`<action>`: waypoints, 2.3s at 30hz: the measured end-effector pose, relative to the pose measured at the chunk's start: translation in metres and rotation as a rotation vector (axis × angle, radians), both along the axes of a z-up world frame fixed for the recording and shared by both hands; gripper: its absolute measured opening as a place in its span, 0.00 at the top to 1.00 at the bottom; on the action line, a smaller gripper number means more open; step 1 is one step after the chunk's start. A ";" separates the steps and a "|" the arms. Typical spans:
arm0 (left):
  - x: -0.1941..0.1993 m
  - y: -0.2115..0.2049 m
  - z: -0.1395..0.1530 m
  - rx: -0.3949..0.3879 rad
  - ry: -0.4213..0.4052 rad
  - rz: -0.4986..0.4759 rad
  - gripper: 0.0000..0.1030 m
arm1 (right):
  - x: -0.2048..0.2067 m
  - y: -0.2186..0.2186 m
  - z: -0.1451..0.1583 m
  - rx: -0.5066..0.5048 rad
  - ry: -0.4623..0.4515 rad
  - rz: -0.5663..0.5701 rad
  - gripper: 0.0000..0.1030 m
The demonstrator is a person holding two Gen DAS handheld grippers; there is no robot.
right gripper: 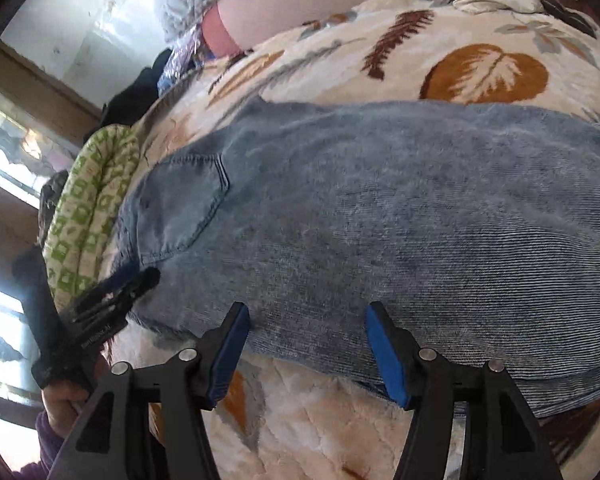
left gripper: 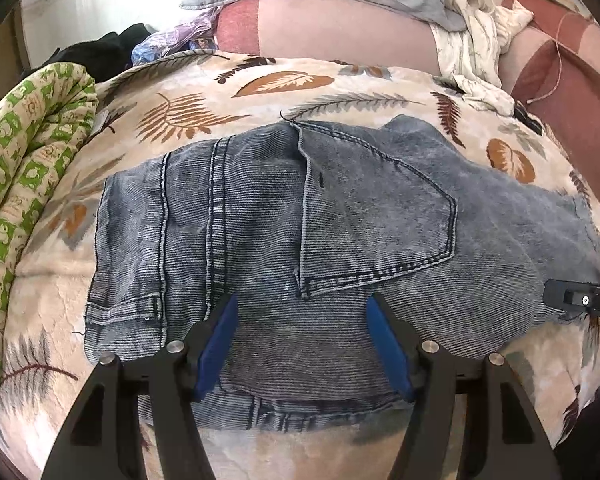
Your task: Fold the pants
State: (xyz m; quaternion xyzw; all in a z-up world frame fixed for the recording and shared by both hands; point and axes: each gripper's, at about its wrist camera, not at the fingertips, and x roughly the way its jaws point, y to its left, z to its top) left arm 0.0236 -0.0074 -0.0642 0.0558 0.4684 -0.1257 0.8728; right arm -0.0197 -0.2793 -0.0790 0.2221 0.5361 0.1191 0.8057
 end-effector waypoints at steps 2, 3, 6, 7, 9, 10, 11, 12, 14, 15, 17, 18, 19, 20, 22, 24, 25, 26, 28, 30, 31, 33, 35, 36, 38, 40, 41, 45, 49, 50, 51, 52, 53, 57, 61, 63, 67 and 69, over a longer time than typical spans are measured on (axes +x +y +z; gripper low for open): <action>0.000 0.001 -0.001 0.004 0.002 -0.007 0.33 | -0.001 0.002 -0.004 -0.008 0.015 0.028 0.37; -0.001 0.001 -0.001 0.005 0.000 -0.012 0.33 | -0.001 0.001 -0.004 -0.002 0.017 0.030 0.37; -0.003 0.005 -0.002 0.010 0.000 -0.025 0.33 | -0.003 -0.005 -0.009 0.043 0.042 0.029 0.37; -0.004 0.005 -0.002 0.010 -0.002 -0.027 0.33 | -0.004 -0.008 -0.009 0.056 0.045 0.025 0.37; -0.007 0.007 -0.003 0.011 -0.004 -0.036 0.33 | -0.006 -0.009 -0.010 0.062 0.050 0.034 0.37; -0.007 0.007 -0.003 0.010 -0.005 -0.038 0.34 | -0.006 -0.008 -0.010 0.058 0.047 0.039 0.37; -0.007 0.008 -0.003 0.006 -0.004 -0.038 0.34 | -0.006 -0.007 -0.009 0.052 0.042 0.045 0.37; -0.008 0.009 -0.002 -0.004 -0.004 -0.032 0.34 | -0.007 -0.006 -0.008 0.043 0.033 0.052 0.37; -0.010 0.010 0.001 -0.024 -0.004 -0.015 0.34 | -0.008 -0.007 -0.002 0.029 0.021 0.061 0.38; -0.011 0.010 0.004 -0.036 -0.014 -0.006 0.34 | -0.007 -0.008 0.001 0.025 0.017 0.059 0.38; -0.016 0.008 0.012 -0.057 -0.047 -0.001 0.34 | -0.009 -0.016 0.011 0.019 -0.018 0.030 0.37; -0.017 0.005 0.016 -0.063 -0.065 -0.008 0.34 | -0.013 -0.023 0.017 0.013 -0.044 0.015 0.37; -0.020 0.002 0.020 -0.065 -0.089 -0.020 0.34 | -0.016 -0.031 0.024 0.004 -0.077 -0.008 0.37; -0.024 -0.004 0.025 -0.062 -0.119 -0.033 0.34 | -0.020 -0.042 0.031 0.002 -0.111 -0.040 0.37; -0.029 -0.016 0.030 -0.063 -0.157 -0.075 0.34 | -0.028 -0.064 0.039 0.009 -0.152 -0.111 0.38; -0.031 -0.027 0.031 -0.068 -0.158 -0.110 0.34 | -0.037 -0.088 0.043 0.000 -0.167 -0.184 0.37; -0.031 -0.034 0.030 -0.072 -0.152 -0.128 0.34 | -0.041 -0.103 0.045 -0.004 -0.169 -0.230 0.37; -0.031 -0.042 0.027 -0.075 -0.134 -0.151 0.34 | -0.047 -0.119 0.045 -0.004 -0.172 -0.274 0.38; -0.031 -0.051 0.023 -0.078 -0.114 -0.171 0.34 | -0.059 -0.150 0.043 0.014 -0.164 -0.361 0.38; -0.030 -0.060 0.020 -0.082 -0.093 -0.194 0.34 | -0.071 -0.180 0.040 0.029 -0.157 -0.445 0.38; -0.030 -0.065 0.019 -0.081 -0.087 -0.203 0.34 | -0.076 -0.194 0.038 0.028 -0.151 -0.483 0.38; -0.029 -0.073 0.015 -0.072 -0.071 -0.213 0.34 | -0.085 -0.211 0.033 0.012 -0.135 -0.531 0.38; -0.028 -0.078 0.007 -0.047 -0.035 -0.211 0.34 | -0.093 -0.228 0.024 -0.006 -0.090 -0.577 0.38; -0.025 -0.080 0.001 -0.022 -0.019 -0.206 0.34 | -0.096 -0.235 0.015 0.000 -0.055 -0.585 0.38; -0.025 -0.085 -0.006 0.009 -0.027 -0.211 0.33 | -0.099 -0.242 0.006 0.033 -0.047 -0.579 0.38; -0.028 -0.088 -0.006 0.031 -0.053 -0.223 0.33 | -0.099 -0.241 0.009 0.029 -0.055 -0.567 0.38; -0.030 -0.088 -0.007 0.032 -0.063 -0.227 0.33 | -0.100 -0.242 0.010 0.032 -0.057 -0.566 0.38; -0.039 -0.080 0.001 -0.003 -0.075 -0.207 0.33 | -0.121 -0.252 0.016 0.163 -0.110 -0.616 0.38; -0.038 -0.092 0.016 -0.077 -0.047 -0.212 0.33 | -0.144 -0.256 0.018 0.310 -0.175 -0.646 0.38; -0.037 -0.103 0.022 -0.089 -0.032 -0.236 0.33 | -0.148 -0.257 0.018 0.333 -0.184 -0.657 0.38; -0.037 -0.114 0.026 -0.086 -0.028 -0.259 0.33 | -0.150 -0.256 0.017 0.357 -0.189 -0.670 0.37; -0.036 -0.132 0.033 -0.074 -0.032 -0.299 0.33 | -0.155 -0.257 0.015 0.394 -0.190 -0.695 0.35; -0.035 -0.144 0.037 -0.070 -0.036 -0.325 0.33 | -0.158 -0.257 0.011 0.420 -0.186 -0.719 0.34; -0.023 -0.203 0.051 -0.061 -0.023 -0.431 0.32 | -0.170 -0.259 0.001 0.493 -0.173 -0.782 0.34; -0.014 -0.254 0.052 -0.028 0.011 -0.515 0.32 | -0.176 -0.269 -0.014 0.556 -0.149 -0.854 0.34; -0.009 -0.284 0.050 -0.009 0.026 -0.560 0.32 | -0.176 -0.272 -0.022 0.611 -0.138 -0.872 0.34; 0.006 -0.322 0.045 -0.003 0.063 -0.574 0.32 | -0.170 -0.271 -0.031 0.643 -0.110 -0.909 0.34; 0.013 -0.340 0.042 0.002 0.077 -0.578 0.32 | -0.166 -0.271 -0.035 0.651 -0.094 -0.913 0.34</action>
